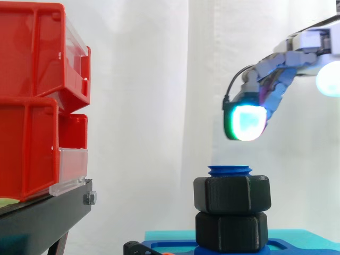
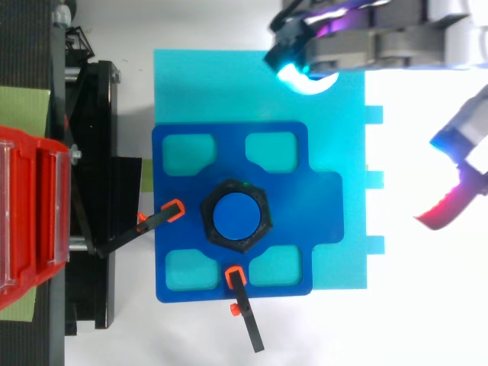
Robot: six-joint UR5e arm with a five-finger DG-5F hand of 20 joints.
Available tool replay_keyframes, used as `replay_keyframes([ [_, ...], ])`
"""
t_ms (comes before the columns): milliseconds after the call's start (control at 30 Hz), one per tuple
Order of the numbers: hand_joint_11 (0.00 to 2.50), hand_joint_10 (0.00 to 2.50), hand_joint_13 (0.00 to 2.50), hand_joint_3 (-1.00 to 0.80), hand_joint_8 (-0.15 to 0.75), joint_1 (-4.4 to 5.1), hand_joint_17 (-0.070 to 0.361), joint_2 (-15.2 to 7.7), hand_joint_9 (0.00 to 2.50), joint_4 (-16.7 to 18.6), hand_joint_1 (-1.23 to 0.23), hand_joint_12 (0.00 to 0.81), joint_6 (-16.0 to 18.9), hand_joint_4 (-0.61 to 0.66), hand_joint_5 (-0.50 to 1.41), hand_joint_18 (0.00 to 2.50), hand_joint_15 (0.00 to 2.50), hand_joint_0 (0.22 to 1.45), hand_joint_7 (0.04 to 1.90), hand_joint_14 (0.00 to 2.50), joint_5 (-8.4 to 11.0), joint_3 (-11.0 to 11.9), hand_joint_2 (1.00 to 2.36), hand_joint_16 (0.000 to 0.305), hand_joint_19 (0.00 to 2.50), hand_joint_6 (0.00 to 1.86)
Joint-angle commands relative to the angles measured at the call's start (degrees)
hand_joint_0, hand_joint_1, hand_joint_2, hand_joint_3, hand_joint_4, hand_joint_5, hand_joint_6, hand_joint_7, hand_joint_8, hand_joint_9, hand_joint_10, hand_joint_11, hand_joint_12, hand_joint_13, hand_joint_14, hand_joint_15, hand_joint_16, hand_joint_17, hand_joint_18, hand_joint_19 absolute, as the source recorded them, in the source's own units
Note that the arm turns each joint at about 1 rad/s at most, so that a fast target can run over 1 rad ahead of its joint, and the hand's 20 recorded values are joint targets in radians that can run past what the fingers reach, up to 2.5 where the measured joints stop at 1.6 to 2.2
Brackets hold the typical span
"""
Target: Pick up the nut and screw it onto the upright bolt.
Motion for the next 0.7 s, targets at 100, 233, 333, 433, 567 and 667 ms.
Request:
replay_keyframes([
  [100,0.0,0.0,0.51,-0.5,0.229,1.26,0.085,12.2,0.74,7.9,-0.19,0.283,0.0,0.24,-0.12,0.34,0.0,0.46,0.91,0.0,7.52,-15.6,1.0,0.038,0.15,0.5],
  [233,0.0,0.0,0.41,-0.5,0.214,2.49,0.081,17.4,0.64,13.5,-0.25,0.286,1.6,0.19,-0.14,0.22,0.0,0.47,0.83,0.0,12.09,-22.9,1.0,0.036,0.06,0.5],
  [333,0.0,0.0,0.34,-0.5,0.206,5.48,0.083,22.0,0.56,16.1,-0.27,0.3,4.0,0.16,-0.16,0.17,0.0,0.48,0.78,0.0,16.92,-28.7,1.0,0.037,0.01,0.5],
  [433,0.0,0.0,0.3,-0.5,0.2,7.5,0.084,25.4,0.48,17.6,-0.29,0.308,6.7,0.13,-0.18,0.14,0.0,0.49,0.73,0.0,23.51,-33.0,1.0,0.037,0.0,0.5],
  [567,0.0,0.0,0.28,-0.5,0.201,9.08,0.087,27.0,0.44,20.7,-0.3,0.312,15.2,0.13,-0.19,0.14,0.0,0.49,0.72,0.0,33.36,-36.4,1.0,0.039,0.0,0.5],
  [667,0.0,0.0,0.26,-0.5,0.199,9.26,0.09,27.0,0.41,20.7,-0.31,0.317,21.1,0.12,-0.2,0.13,0.0,0.49,0.71,0.0,34.76,-37.2,1.0,0.04,0.0,0.5],
])
